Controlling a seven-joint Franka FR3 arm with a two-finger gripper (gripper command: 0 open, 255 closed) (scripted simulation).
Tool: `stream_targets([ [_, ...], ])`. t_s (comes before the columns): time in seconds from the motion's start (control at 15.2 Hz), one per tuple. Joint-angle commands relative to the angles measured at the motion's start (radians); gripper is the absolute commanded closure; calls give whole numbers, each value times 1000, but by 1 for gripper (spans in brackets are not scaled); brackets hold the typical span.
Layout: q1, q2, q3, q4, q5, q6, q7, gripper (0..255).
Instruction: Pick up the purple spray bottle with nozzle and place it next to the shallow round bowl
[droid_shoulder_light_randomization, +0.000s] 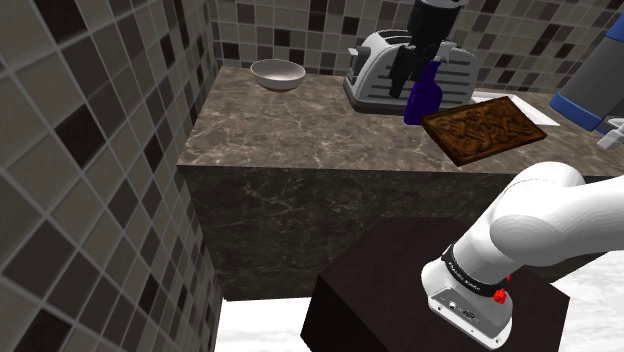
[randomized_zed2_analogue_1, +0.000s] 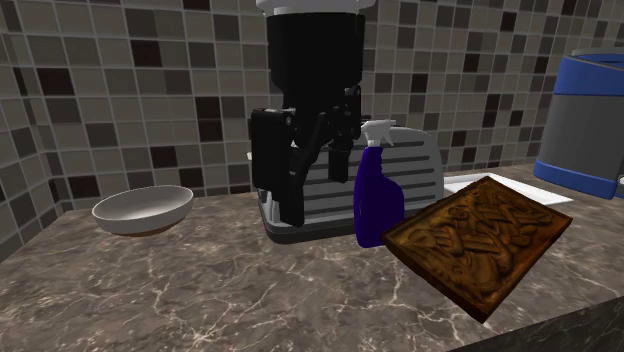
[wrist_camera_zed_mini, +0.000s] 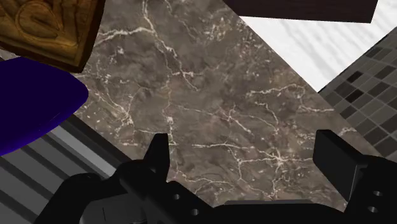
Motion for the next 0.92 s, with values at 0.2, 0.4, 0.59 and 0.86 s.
stream_targets([
  [0.2, -17, -14, -56, -9, -70, 38, -96, 0],
  [0.4, -32, -16, -113, -7, -137, 83, -190, 0],
  [0.59, -45, -7, -172, 6, -198, 133, -282, 0],
  [0.86, -55, 22, -251, 41, -266, 207, -403, 0],
])
